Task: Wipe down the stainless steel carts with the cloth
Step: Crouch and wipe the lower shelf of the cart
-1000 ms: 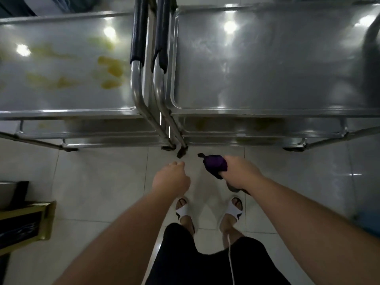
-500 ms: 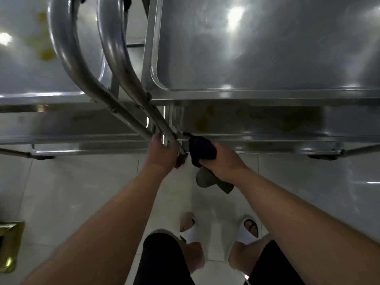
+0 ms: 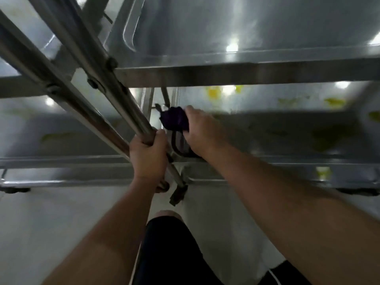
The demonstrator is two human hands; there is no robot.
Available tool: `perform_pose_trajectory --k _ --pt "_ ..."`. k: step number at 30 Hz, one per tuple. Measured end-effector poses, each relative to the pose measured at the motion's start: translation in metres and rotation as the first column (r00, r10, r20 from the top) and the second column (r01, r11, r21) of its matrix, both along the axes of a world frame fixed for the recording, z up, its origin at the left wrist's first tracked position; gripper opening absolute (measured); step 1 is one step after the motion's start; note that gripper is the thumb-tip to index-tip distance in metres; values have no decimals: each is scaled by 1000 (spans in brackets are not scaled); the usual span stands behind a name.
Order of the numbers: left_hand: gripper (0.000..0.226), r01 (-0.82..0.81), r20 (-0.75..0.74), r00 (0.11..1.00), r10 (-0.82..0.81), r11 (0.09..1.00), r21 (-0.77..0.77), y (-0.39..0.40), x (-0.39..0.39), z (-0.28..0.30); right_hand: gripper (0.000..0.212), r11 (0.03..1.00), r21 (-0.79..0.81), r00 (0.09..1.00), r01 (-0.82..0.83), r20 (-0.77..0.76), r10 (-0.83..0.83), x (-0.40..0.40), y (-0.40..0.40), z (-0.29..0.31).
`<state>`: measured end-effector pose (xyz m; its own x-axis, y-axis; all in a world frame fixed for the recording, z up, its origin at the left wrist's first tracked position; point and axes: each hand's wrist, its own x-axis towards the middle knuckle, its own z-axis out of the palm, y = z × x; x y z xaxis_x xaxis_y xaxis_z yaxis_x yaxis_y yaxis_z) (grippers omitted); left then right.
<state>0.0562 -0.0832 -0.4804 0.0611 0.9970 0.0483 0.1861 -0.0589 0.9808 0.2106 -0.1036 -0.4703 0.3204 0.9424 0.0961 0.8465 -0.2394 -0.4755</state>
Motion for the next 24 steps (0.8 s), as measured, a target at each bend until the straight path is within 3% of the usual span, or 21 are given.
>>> perform_pose_trajectory --k 4,7,11,14,18,22,24 --pt "44 -40 78 996 33 995 88 7 4 -8 69 952 -179 962 -248 75 264 -17 2 -38" --pt "45 -29 114 993 13 989 145 8 4 -10 59 949 -116 956 -292 -47 288 -20 -2 -50" --pt "42 -83 114 991 68 988 128 7 9 -8 52 955 -118 956 -271 85 282 -18 -20 -53" --pt "40 -106 119 989 93 988 110 6 10 -5 52 981 -123 974 -151 152 169 2 -48 -54" --pt "41 -91 108 991 77 987 134 5 10 -5 58 989 -70 959 134 262 -111 90 -113 -56" --pt "37 -132 117 986 119 984 119 5 13 -6 69 854 -101 835 510 296 -463 205 -192 -58" --pt "41 -156 125 982 140 979 128 4 15 -6 66 768 -157 775 621 267 -572 233 -210 -55"
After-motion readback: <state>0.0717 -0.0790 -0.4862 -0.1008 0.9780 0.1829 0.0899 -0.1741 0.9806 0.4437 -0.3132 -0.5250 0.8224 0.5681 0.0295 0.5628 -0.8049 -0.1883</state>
